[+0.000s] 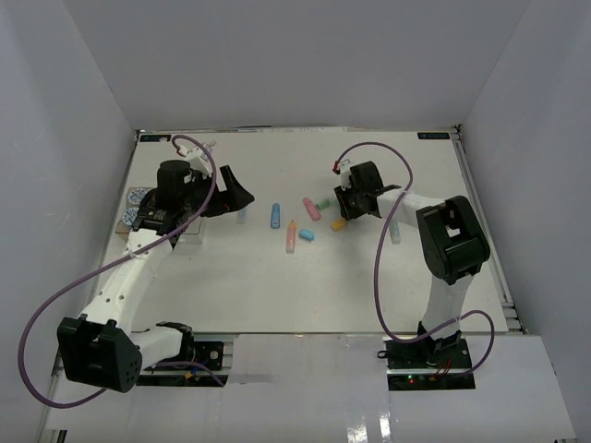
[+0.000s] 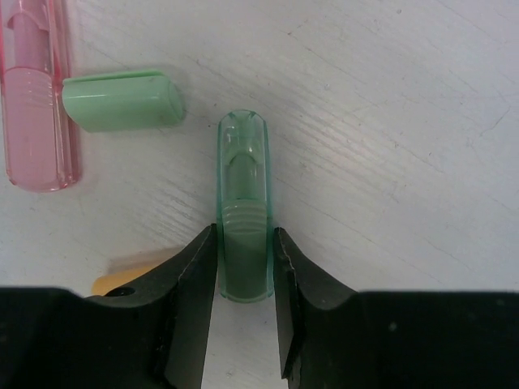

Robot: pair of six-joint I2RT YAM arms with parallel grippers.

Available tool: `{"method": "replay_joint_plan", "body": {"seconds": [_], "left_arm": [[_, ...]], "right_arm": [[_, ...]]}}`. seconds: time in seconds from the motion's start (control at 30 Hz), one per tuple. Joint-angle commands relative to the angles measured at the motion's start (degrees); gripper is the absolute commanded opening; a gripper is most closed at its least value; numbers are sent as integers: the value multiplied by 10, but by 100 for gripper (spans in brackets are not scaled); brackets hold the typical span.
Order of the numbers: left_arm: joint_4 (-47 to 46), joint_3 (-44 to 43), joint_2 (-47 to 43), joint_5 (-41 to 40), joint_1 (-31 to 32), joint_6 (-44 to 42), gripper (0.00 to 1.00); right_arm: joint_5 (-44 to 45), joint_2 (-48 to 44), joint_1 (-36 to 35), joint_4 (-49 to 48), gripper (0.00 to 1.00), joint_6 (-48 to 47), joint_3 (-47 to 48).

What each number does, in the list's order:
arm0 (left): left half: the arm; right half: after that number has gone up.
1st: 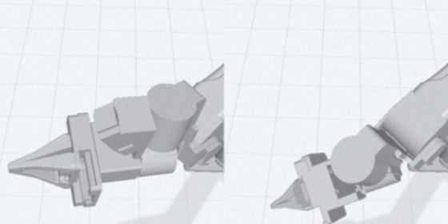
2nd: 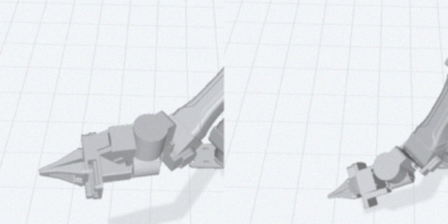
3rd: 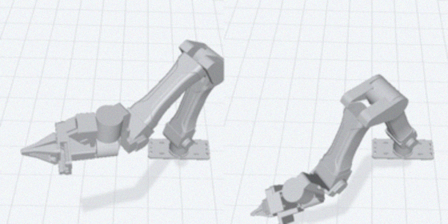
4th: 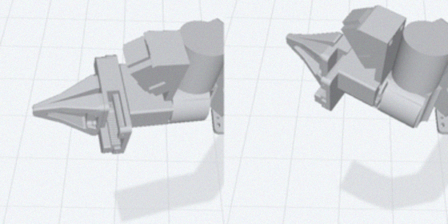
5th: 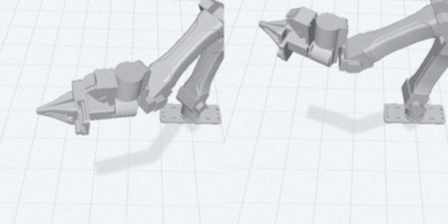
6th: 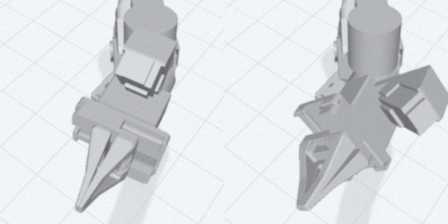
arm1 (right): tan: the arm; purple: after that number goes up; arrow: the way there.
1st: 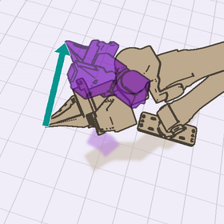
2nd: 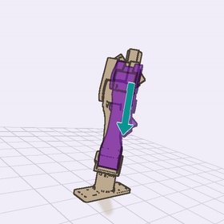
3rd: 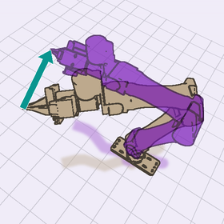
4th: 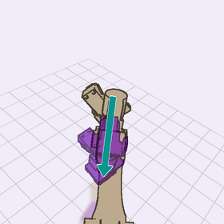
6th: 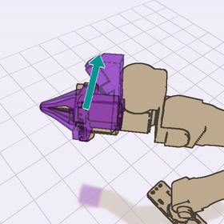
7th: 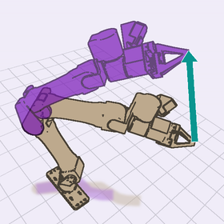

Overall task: Sort the stationery into containers
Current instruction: Pick up the pen from the center of the board, then place the pen in the storage box.

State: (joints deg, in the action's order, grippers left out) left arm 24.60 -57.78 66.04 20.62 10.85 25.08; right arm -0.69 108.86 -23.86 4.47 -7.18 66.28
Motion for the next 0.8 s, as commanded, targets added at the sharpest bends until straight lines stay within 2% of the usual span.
{"method": "replay_joint_plan", "body": {"seconds": [0.0,0.13,0.2,0.33,0.57,0.77], "left_arm": [[-35,3,7,8,36,39,98],[-78,0,25,-8,80,85,98],[-98,-1,33,-26,110,116,98],[-158,-9,65,-65,175,160,98],[-212,-56,137,-133,264,190,98],[-228,-83,168,-187,305,186,95]], "right_arm": [[23,-13,6,9,26,-8,-16],[29,-68,4,-9,24,7,-55],[27,-125,0,-21,24,25,-75],[29,-244,-43,-38,26,56,-126],[14,-394,-123,-128,28,140,-203],[-9,-436,-150,-180,29,181,-237]]}}
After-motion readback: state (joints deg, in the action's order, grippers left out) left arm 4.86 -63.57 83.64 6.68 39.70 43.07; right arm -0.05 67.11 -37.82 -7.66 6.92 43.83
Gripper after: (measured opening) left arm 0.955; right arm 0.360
